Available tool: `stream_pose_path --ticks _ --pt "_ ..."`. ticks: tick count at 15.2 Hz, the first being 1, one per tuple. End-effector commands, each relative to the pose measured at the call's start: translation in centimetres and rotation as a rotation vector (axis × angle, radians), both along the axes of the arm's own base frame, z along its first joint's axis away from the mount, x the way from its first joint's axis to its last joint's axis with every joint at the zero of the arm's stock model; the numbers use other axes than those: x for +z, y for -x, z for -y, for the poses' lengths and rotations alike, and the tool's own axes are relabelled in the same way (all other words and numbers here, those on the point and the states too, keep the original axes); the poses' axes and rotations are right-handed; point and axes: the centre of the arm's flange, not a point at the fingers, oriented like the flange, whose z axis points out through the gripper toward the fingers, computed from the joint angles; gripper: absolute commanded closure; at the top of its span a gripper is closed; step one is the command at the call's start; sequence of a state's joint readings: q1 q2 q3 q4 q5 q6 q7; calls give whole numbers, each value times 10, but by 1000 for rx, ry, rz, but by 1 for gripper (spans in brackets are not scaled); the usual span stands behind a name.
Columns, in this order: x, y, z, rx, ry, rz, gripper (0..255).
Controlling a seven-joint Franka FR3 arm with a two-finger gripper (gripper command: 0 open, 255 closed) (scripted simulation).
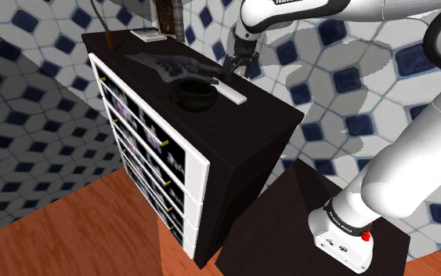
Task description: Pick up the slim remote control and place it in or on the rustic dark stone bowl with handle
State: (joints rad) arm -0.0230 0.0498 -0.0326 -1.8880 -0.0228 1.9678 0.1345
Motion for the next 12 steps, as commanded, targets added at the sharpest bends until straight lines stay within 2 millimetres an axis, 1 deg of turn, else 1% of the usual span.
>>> stream_pose_path --ticks 1,3,4,12 --pt "-18 -24 1 -1 -2 -14 0" --pt "-35 -46 3 -2 -3 -27 0" --pt "-40 -53 4 -2 -3 -31 0" --pt "-80 -53 5 -2 -3 -31 0"
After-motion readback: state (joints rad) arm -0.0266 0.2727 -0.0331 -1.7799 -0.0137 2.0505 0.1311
